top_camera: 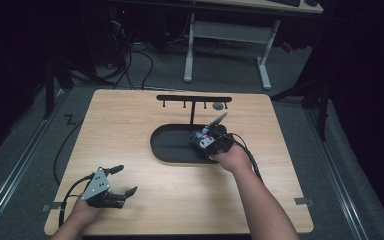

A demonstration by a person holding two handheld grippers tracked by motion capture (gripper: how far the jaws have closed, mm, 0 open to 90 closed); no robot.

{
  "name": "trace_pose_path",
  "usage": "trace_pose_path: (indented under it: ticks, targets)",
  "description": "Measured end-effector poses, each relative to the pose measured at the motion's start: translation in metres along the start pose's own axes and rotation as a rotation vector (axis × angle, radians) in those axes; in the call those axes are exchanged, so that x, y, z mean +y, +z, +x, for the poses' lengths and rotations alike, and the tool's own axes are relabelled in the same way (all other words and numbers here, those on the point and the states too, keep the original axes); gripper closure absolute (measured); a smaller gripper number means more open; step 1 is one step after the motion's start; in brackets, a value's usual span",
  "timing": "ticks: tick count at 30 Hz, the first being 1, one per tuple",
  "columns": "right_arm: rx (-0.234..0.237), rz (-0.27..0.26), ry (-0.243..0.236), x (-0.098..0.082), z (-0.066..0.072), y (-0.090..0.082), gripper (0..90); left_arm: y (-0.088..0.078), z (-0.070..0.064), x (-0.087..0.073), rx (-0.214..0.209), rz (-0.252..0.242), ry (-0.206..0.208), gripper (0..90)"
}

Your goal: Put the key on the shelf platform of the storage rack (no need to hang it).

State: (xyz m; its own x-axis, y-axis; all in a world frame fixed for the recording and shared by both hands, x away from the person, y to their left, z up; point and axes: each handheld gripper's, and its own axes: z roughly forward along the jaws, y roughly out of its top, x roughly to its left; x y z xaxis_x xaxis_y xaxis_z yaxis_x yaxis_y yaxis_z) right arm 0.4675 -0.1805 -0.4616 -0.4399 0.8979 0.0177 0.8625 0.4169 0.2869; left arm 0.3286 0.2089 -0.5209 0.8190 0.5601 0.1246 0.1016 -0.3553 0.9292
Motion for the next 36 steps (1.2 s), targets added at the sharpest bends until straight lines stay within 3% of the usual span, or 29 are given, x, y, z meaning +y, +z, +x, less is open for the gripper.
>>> trace_pose_path:
  ticks: [3,21,28,31,36]
  targets:
    - [0.004,0.000,0.030,-0.005,-0.004,0.001,46.7,0.000,0.000,0.000,0.004,-0.001,-0.006,15.4]
    - [0.028,-0.028,0.014,0.014,0.006,0.022,43.8,0.000,0.000,0.000,0.001,0.001,0.003,15.4]
    - [0.015,-0.047,0.028,0.015,0.007,0.019,29.3,0.000,0.000,0.000,-0.001,0.001,0.000,15.4]
    - [0.014,-0.048,0.052,0.015,0.006,0.017,26.7,0.000,0.000,0.000,0.002,0.001,0.002,15.4]
    - [0.015,-0.061,0.039,0.014,0.005,0.012,26.0,0.000,-0.001,0.000,0.003,0.002,0.004,15.4]
